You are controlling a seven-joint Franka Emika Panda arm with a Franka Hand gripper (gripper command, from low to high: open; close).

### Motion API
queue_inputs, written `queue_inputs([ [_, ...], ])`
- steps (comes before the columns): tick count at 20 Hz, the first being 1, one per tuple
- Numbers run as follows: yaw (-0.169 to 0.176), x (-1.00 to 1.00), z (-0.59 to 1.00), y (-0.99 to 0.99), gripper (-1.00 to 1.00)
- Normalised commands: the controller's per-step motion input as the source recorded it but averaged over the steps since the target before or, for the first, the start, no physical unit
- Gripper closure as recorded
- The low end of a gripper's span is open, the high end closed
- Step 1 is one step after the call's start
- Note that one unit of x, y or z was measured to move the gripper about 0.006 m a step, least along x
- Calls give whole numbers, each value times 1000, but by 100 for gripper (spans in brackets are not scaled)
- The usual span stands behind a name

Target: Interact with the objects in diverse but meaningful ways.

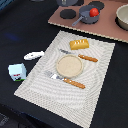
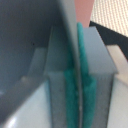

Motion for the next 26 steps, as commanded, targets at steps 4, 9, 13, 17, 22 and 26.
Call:
queue_inputs([
  [4,12,88,-163,126,100],
  [9,39,-7,-194,230,100],
  [13,35,59,-94,315,100],
  [17,13,163,-64,286,100],
  [22,0,323,-34,140,100],
  [26,0,416,0,60,100],
])
